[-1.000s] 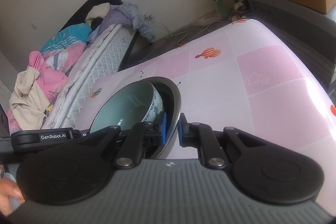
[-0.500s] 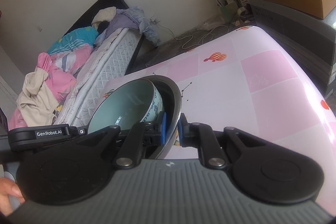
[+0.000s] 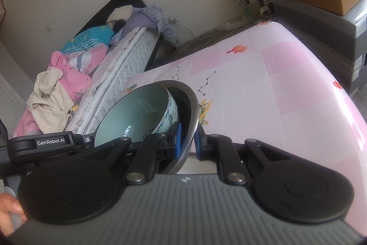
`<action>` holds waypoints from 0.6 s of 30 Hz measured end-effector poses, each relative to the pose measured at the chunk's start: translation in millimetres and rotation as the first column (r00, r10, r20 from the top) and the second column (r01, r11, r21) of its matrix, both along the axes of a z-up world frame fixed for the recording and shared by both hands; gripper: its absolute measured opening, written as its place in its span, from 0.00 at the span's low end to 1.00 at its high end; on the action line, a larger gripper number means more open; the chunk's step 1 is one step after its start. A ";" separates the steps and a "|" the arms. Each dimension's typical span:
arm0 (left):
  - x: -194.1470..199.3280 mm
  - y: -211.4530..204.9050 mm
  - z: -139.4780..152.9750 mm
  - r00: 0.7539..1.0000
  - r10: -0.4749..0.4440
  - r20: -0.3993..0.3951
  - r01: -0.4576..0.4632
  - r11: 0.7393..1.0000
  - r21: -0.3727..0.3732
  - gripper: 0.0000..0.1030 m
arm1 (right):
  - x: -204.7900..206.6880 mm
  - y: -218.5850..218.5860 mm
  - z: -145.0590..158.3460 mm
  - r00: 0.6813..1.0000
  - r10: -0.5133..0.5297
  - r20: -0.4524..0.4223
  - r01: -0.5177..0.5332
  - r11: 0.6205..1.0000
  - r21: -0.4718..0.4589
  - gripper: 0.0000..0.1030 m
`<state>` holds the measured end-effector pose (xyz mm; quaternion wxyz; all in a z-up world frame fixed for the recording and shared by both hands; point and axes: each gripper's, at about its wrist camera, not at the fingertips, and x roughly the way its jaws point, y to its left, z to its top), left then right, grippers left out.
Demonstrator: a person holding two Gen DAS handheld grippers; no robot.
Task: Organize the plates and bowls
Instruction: 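Lift and carry the nested bowls with both grippers toward the white plate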
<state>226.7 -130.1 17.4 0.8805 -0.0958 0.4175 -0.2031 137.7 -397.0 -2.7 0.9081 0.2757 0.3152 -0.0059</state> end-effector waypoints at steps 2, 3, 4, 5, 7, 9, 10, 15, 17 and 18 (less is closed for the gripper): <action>-8.4 4.8 -2.0 1.000 0.000 -0.006 0.000 1.000 -0.005 0.10 | -10.9 4.5 -1.2 1.000 0.001 -0.007 -0.001 1.000 0.001 0.11; -12.6 7.1 -3.0 1.000 -0.001 -0.009 0.001 1.000 -0.008 0.10 | -16.2 7.4 -2.0 1.000 0.003 -0.011 -0.003 1.000 0.000 0.11; -16.0 9.0 -4.5 1.000 -0.002 -0.012 0.001 1.000 -0.009 0.10 | -21.2 9.3 -3.1 1.000 0.004 -0.015 -0.004 1.000 0.000 0.11; -19.5 10.6 -6.1 1.000 -0.001 -0.014 0.001 1.000 -0.009 0.10 | -25.8 11.0 -4.0 1.000 0.004 -0.018 -0.004 1.000 0.002 0.11; -26.3 13.7 -9.7 1.000 -0.001 -0.017 0.001 1.000 -0.005 0.10 | -34.9 15.4 -6.9 1.000 0.006 -0.025 -0.006 1.000 0.005 0.11; -31.7 17.2 -14.7 1.000 0.002 -0.025 -0.002 1.000 -0.005 0.10 | -43.3 19.5 -10.6 0.999 0.010 -0.032 -0.010 1.000 0.006 0.11; -34.0 19.3 -17.6 1.000 0.004 -0.031 -0.004 1.000 -0.004 0.10 | -46.1 20.7 -12.9 0.999 0.012 -0.037 -0.012 1.000 0.008 0.12; -42.5 22.5 -31.5 0.999 0.008 -0.050 -0.008 1.000 0.010 0.10 | -58.0 26.2 -28.4 0.998 0.022 -0.065 -0.021 1.000 0.020 0.12; -44.6 22.4 -36.9 0.998 0.008 -0.055 -0.007 1.000 0.013 0.10 | -61.9 27.9 -35.1 0.997 0.027 -0.077 -0.025 0.999 0.024 0.12; -45.3 22.1 -38.9 0.998 0.005 -0.058 -0.005 1.000 0.013 0.10 | -63.3 28.3 -38.1 0.996 0.029 -0.083 -0.027 0.999 0.025 0.12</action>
